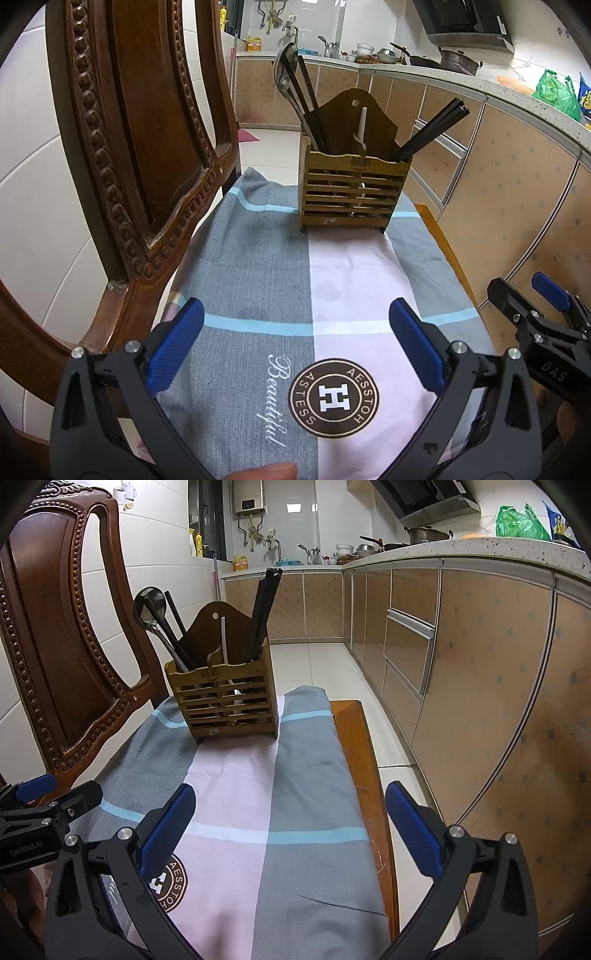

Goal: Organize utensils

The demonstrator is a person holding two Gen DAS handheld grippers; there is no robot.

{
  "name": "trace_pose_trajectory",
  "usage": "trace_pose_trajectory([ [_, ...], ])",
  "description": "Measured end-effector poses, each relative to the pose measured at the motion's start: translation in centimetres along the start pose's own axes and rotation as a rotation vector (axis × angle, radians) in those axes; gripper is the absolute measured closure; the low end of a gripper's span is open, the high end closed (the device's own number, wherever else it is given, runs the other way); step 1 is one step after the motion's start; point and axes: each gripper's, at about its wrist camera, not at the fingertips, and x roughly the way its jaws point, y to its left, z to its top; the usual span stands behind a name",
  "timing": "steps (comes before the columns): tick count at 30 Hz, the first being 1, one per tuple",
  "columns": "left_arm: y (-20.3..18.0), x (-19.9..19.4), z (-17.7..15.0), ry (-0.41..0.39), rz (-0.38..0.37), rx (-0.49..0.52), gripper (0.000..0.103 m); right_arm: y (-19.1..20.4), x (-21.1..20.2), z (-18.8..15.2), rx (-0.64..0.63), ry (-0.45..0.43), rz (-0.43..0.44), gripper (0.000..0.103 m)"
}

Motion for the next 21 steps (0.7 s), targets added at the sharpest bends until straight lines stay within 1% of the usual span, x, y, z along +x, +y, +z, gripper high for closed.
trace_pose_trajectory([
  [21, -0.05, 0.11, -0.05, 0.003, 0.0, 0.0, 0.004, -0.17, 0.11, -0.13, 0.002, 0.006, -0.001, 0.003],
])
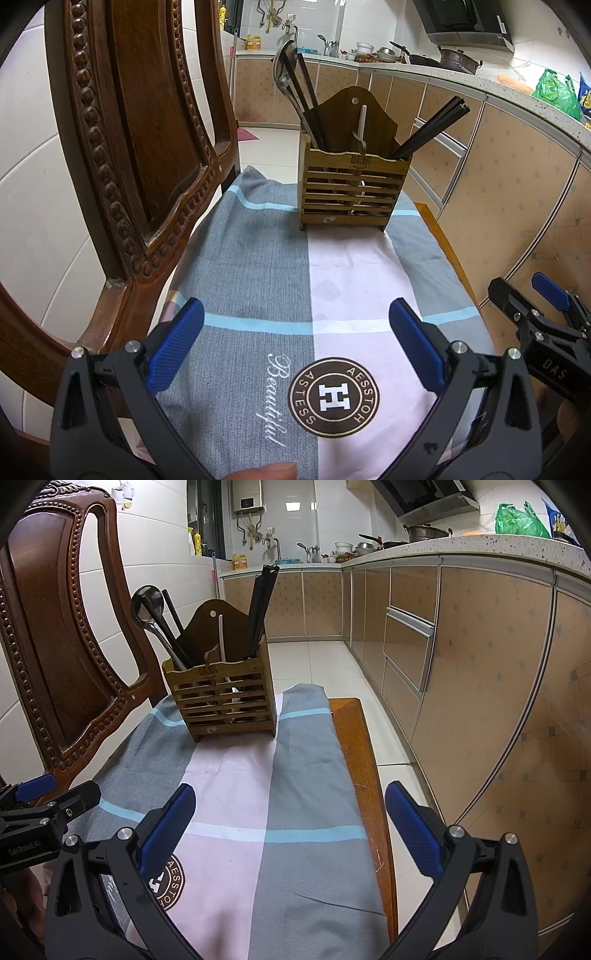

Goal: Organize utensils

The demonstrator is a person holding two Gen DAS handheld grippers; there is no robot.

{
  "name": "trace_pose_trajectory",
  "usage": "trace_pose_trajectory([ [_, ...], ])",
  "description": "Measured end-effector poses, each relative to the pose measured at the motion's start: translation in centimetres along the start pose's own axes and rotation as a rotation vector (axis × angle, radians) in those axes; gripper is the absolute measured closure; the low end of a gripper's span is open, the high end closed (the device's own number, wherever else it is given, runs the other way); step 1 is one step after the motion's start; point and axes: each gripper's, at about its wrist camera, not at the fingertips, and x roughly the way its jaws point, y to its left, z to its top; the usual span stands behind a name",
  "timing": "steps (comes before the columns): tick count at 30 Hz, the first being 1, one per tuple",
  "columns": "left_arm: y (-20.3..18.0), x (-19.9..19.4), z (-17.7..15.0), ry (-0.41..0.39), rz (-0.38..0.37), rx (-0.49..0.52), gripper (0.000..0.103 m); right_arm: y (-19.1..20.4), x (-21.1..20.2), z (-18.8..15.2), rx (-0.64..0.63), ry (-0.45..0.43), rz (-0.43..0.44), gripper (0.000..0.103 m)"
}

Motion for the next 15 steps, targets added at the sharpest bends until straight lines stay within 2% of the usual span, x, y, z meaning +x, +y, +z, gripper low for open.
trace_pose_trajectory([
  [15, -0.18, 0.1, -0.13, 0.006, -0.002, 0.005, 0.004, -0.15, 0.37, -0.19, -0.001, 0.011, -0.001, 0.003],
])
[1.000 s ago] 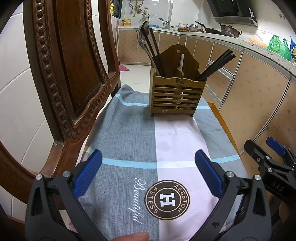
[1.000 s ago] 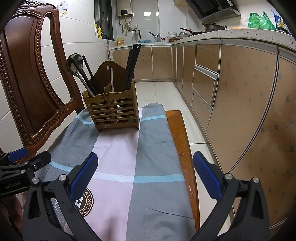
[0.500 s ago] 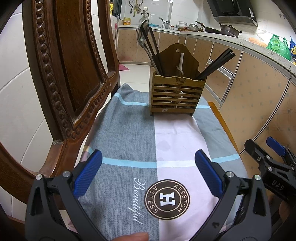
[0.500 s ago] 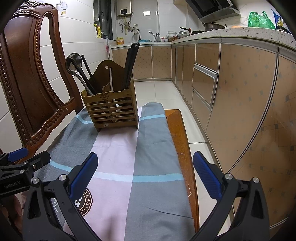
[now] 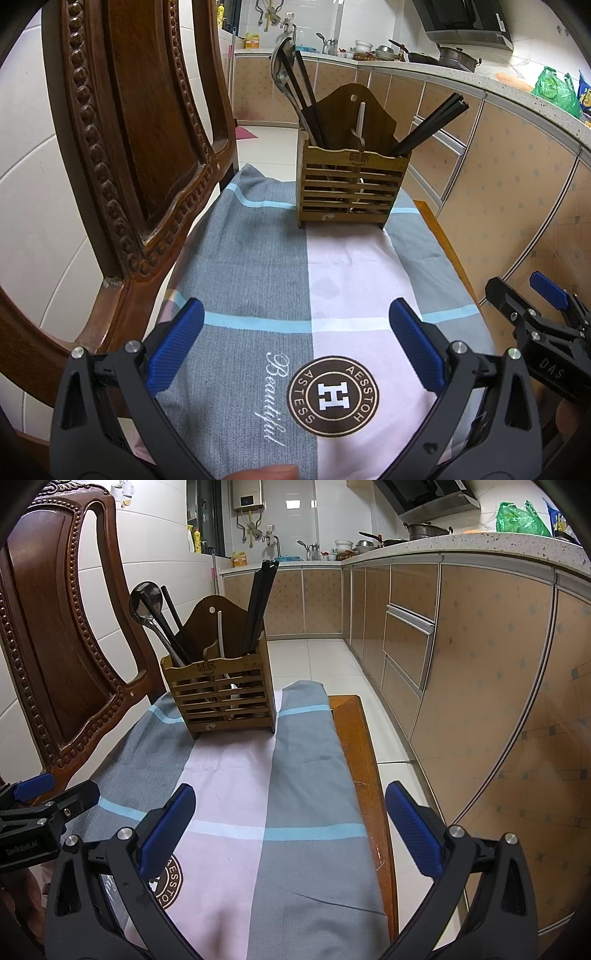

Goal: Organize utensils

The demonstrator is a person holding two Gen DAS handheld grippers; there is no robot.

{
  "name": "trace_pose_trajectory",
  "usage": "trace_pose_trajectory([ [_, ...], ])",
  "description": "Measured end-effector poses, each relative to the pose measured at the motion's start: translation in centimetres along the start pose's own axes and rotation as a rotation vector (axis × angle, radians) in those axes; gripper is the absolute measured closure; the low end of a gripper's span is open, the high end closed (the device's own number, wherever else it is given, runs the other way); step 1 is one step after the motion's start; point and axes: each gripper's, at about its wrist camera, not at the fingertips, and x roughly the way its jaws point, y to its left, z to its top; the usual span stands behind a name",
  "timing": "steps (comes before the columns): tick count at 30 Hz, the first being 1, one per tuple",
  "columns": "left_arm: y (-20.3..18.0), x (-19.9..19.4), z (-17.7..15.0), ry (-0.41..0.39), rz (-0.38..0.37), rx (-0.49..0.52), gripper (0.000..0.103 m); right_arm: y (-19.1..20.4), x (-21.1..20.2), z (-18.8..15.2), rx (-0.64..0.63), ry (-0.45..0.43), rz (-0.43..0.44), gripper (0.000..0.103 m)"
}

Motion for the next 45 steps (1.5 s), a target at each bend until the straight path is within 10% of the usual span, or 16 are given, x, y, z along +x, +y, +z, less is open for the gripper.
trace_pose_trajectory([
  [45, -0.09, -0.06, -0.07, -0.014, 0.017, 0.018, 0.004, 0.07, 0.06, -0.03, -0.006, 0.005, 0.001, 0.003],
])
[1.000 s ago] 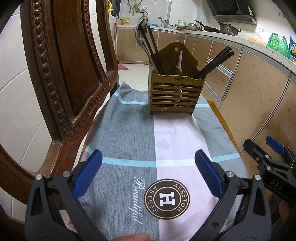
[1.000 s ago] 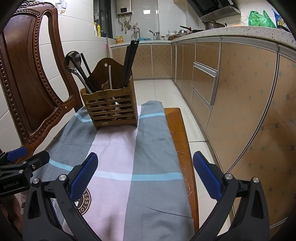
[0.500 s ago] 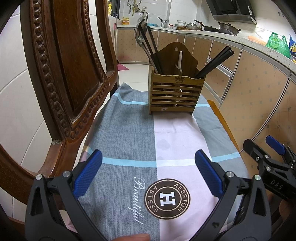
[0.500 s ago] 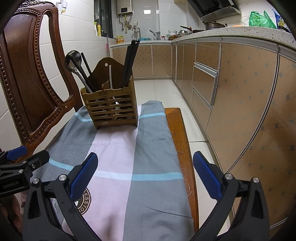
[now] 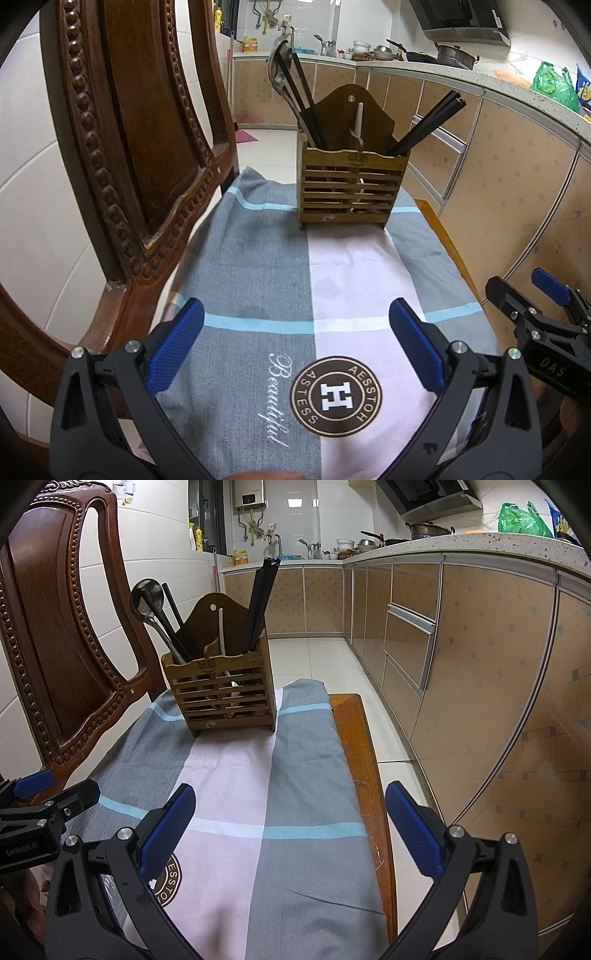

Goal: Organize utensils

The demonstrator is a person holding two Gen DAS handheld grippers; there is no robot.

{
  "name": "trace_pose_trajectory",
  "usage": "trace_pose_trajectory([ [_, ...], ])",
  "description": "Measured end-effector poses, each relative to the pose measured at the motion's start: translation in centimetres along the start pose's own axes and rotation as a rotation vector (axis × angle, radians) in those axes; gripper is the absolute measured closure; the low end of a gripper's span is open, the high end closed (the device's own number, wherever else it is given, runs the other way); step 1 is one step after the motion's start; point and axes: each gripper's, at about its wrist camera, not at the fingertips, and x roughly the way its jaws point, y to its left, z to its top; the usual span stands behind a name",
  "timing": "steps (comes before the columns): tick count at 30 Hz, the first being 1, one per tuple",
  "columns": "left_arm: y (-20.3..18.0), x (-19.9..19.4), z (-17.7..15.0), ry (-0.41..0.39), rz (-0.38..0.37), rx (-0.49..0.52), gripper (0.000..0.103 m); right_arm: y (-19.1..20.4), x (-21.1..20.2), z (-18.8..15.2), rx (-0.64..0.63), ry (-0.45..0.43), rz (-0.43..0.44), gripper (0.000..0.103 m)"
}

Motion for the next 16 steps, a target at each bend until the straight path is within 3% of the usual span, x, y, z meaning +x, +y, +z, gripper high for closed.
trace_pose_trajectory([
  [16, 0.12, 0.27, 0.05, 0.015, -0.013, -0.004, 0.004, -0.06, 0.09, -0.2, -0.004, 0.006, 0.0, 0.003],
])
